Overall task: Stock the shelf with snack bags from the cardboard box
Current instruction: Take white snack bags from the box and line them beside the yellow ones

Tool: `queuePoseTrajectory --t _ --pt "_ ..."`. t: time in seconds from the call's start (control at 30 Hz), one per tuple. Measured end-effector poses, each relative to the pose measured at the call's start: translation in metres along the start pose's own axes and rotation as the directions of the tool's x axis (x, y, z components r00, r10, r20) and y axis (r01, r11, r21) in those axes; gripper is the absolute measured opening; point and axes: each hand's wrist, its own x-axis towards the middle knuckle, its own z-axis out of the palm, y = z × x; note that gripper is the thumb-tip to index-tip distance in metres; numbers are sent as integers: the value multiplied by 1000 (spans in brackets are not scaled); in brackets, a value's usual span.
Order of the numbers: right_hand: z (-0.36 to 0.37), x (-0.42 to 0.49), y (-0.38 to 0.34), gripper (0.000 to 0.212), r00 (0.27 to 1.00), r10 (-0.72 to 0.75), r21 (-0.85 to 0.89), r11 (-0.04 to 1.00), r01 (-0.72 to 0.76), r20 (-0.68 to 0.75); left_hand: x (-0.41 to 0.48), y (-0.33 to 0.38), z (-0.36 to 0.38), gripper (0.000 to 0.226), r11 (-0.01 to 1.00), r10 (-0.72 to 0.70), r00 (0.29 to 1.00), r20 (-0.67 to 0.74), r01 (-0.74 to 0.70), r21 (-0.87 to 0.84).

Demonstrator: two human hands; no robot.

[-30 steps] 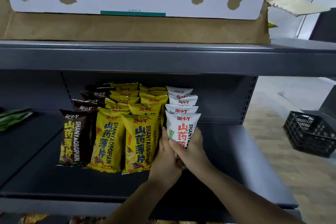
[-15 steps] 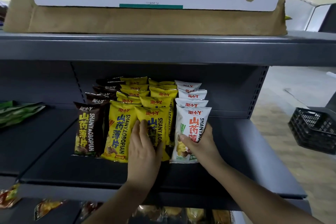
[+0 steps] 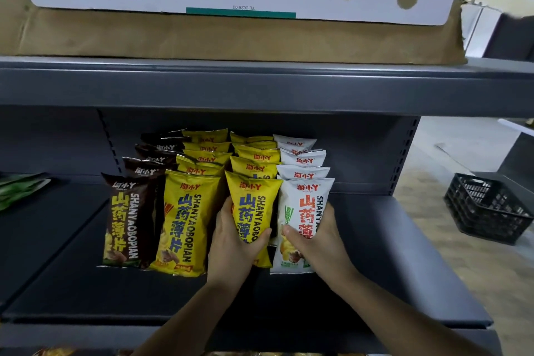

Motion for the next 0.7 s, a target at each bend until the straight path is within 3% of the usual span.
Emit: queuePoseTrajectory --t 0.23,0.4,0.53,0.7 --pt "3 -1 1 65 999 -10 -42 999 8 -48 -5 6 2 94 994 -45 999 -30 48 102" --pt "-5 -3 2 59 994 -51 7 999 51 94 -13 5 -6 119 990 -115 986 124 104 94" --pt "-16 -3 6 84 972 -27 -87 995 48 234 -16 -2 -16 130 992 -121 949 292 110 54" --pt "-18 -7 8 82 969 37 -160 987 3 245 -19 -1 -15 120 992 -100 962 256 76 104"
